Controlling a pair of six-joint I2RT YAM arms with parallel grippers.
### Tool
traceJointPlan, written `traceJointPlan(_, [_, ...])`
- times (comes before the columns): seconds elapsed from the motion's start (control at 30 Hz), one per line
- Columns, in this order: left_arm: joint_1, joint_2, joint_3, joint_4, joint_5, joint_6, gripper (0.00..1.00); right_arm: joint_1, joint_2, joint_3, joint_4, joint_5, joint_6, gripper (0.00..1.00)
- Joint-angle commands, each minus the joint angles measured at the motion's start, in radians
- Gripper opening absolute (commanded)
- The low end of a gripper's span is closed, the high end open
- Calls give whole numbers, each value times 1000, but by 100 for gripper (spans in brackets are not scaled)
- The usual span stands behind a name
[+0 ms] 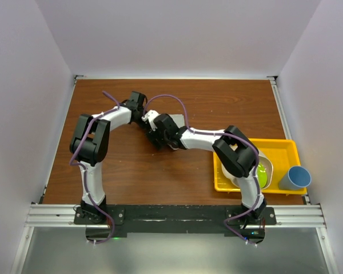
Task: Fold the napkin, place the utensils inside, and roll it up
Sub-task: Roll the napkin with the utensil
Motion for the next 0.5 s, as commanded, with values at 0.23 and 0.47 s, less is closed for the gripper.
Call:
traceJointPlan(0.23, [3,61,-60,-207,7,2,0,-11,71,109,-41,63,13,48])
traceJointPlan(0.47, [34,1,-146,-59,51,81,3,-75,33,42,-58,-104,125,3])
